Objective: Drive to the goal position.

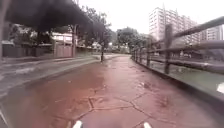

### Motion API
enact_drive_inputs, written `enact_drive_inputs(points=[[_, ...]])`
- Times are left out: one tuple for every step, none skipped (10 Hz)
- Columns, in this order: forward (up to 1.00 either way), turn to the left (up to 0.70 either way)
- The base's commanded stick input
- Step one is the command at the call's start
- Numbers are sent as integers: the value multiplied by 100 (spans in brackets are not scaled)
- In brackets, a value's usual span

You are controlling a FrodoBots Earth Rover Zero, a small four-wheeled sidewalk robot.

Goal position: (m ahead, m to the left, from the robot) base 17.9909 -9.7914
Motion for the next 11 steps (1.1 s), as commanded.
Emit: enact_drive_inputs(points=[[50, 0], [50, 0], [50, 0], [50, 0], [50, 0], [50, 0], [50, 0], [50, 0], [50, 0], [50, 0], [50, 0]])
